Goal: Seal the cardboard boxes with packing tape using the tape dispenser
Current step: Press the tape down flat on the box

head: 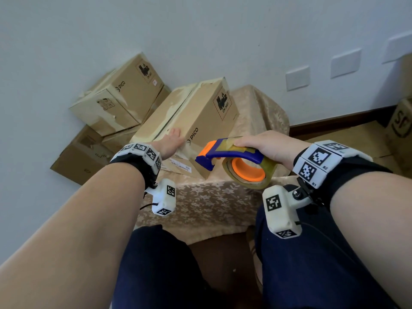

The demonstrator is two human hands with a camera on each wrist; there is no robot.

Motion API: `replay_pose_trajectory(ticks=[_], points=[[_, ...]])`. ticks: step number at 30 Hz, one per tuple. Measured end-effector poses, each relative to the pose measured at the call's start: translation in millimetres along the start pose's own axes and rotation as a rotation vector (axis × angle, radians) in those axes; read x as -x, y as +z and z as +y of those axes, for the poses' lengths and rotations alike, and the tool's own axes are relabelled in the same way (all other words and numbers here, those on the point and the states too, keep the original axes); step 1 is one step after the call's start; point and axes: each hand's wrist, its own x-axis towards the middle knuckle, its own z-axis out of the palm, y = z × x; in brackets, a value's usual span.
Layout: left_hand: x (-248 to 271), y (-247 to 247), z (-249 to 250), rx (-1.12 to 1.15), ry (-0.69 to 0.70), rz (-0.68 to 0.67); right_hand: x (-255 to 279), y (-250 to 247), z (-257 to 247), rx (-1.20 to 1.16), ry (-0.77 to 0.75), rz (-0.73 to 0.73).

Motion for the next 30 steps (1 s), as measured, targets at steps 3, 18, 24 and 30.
replay_pose_trajectory(ticks=[3,18,24,30], points=[[-2.7,2.6,-1.7,0.022,-0.011,-0.010,-5.2,6.0,-3.2,0.080,0.004,0.008],[-7.1,-3.8,-0.4,-0.273,0.069,0.179,-44.5,37.7,-9.7,0.197,0.051,0.049],[-11.2,-2.8,-3.0,-0.308,0.084,0.220,-50.5,45.6,-18.4,0.260,0.080,0.040],[-15.6,-2.2,-7.5,-0.301,0.106,0.243,-56.0,47.2,-28.9,0.219,0.075,0.030]])
